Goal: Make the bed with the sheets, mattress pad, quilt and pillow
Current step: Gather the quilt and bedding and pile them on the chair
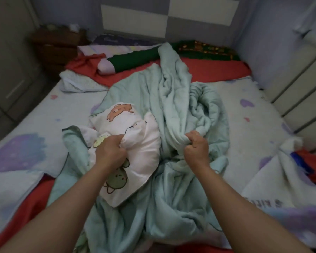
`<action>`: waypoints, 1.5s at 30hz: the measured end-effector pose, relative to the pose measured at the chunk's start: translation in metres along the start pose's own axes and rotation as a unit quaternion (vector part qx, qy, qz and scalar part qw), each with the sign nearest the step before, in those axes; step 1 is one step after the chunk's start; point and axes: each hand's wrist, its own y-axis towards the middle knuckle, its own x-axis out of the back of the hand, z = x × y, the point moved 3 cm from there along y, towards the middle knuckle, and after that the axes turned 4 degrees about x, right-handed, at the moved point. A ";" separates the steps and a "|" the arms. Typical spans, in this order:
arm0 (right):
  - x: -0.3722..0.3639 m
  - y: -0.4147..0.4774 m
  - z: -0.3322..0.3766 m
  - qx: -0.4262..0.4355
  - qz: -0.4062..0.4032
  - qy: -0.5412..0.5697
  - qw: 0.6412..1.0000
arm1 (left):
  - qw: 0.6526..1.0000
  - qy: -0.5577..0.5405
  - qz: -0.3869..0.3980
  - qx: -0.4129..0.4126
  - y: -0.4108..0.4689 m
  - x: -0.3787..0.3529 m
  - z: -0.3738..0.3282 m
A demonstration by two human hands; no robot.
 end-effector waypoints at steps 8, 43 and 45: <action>0.054 -0.078 0.084 -0.025 0.020 0.149 0.988 | 0.996 -0.083 0.018 -0.033 -0.107 0.065 -0.014; 0.022 -0.100 0.007 -0.103 0.067 -0.191 0.974 | 0.990 0.140 -0.013 0.017 -0.069 0.046 0.049; 0.015 -0.078 -0.012 -0.120 0.102 -0.225 0.961 | 0.986 0.159 -0.005 0.050 -0.046 0.031 0.052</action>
